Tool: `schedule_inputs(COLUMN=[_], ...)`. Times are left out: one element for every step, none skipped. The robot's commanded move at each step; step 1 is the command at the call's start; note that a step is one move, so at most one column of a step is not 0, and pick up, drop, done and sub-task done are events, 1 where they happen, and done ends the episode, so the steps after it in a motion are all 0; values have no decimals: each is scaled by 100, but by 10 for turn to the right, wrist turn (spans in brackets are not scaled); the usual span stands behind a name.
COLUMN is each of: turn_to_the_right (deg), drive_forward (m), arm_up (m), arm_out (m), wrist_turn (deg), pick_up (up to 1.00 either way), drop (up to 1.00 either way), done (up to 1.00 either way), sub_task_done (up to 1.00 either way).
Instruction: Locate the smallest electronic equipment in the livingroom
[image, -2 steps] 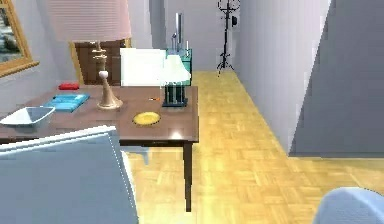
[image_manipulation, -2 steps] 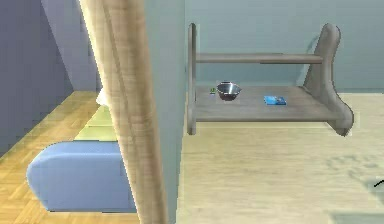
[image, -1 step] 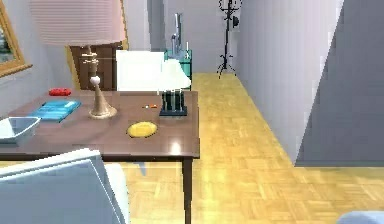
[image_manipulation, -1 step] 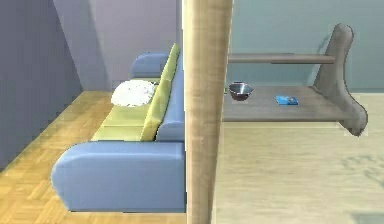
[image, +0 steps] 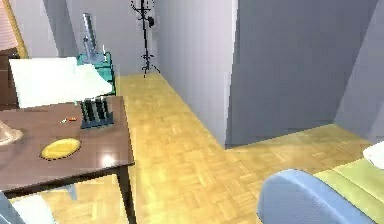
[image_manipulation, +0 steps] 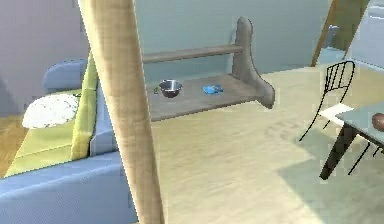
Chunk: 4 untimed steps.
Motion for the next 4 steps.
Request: schedule_inputs(turn_to_the_right=[0, -60, 0, 0], drive_forward=[80, 0, 100, 35], arm_up=[0, 0, 0, 0], arm_out=[0, 0, 0, 0], wrist_turn=[0, 0, 0, 0], pick_up=[0, 0, 0, 0], drop=[0, 0, 0, 0], done=[0, 0, 0, 0], sub_task_done=[0, 0, 0, 0])
